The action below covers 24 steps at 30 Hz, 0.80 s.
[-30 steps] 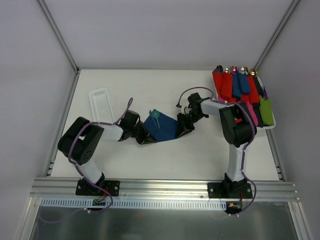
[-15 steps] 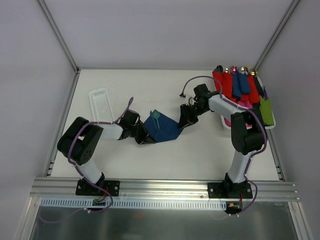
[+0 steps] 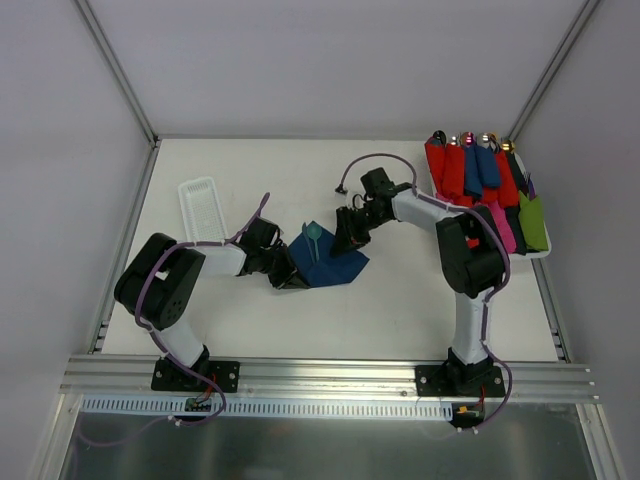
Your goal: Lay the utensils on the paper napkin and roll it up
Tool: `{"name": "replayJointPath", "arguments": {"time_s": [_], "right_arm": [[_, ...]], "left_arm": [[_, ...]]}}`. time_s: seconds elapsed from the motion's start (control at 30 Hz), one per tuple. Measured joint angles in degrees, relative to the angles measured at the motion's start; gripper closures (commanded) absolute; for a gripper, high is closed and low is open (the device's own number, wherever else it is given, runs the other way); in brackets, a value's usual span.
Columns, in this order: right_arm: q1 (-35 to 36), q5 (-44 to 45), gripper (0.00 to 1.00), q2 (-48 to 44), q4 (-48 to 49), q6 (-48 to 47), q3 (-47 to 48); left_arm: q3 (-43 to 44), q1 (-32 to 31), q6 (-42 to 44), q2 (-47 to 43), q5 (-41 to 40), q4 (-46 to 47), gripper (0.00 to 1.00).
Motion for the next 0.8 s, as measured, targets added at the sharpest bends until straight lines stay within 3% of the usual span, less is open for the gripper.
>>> {"name": "replayJointPath", "arguments": {"time_s": [0.33,0.8], "right_arm": [[3.98,-1.11,0.81,0.50,1.77,0.94,-1.77],[4.74,5.27,0.83,3.63,-0.63,-1.09,-2.67]], "left_arm": [[0.81,0.00,0.96,0.17,0.07,-1.57,1.00],[1.05,0.00,2.21,0.22,0.17,-1.90,1.00]]}}
